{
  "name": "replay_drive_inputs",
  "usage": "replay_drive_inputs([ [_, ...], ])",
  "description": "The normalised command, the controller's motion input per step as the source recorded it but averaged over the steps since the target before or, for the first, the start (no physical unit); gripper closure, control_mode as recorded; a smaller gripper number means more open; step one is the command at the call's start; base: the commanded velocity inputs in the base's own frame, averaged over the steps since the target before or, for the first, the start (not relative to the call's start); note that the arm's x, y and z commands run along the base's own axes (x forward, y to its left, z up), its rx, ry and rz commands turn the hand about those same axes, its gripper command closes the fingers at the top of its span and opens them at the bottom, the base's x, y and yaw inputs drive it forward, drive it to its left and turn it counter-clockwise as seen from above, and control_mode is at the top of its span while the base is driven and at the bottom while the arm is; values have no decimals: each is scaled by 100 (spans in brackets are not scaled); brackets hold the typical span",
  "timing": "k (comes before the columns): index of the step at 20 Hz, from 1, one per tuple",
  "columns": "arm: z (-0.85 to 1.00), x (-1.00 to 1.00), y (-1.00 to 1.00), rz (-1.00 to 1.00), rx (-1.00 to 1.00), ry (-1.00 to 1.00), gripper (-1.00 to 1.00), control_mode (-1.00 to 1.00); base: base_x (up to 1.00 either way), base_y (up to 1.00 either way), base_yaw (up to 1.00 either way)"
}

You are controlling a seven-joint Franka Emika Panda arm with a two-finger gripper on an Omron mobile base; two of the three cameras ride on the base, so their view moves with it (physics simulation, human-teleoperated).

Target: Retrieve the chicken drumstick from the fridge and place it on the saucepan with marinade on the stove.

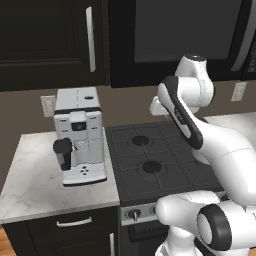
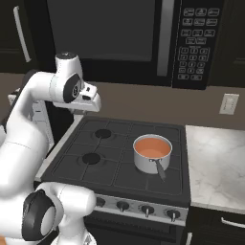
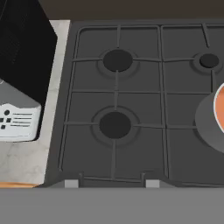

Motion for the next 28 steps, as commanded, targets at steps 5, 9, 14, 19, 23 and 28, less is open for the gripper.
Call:
replay_drive_inputs([
  [5, 0, -24, -1, 0, 0, -2, -100, -100, 0, 0, 0],
  [9, 0, -4, 0, 0, 0, 0, -100, -100, 0, 0, 0],
  [14, -2, -57, -2, 23, -1, -1, -100, -100, 0, 0, 0],
  [19, -6, -97, -9, 54, -2, -4, -100, -100, 0, 0, 0],
  [23, -2, -24, -6, 24, -1, -1, -100, -100, 0, 0, 0],
  [28, 0, 6, 0, -1, 0, -14, -100, -100, 0, 0, 0],
])
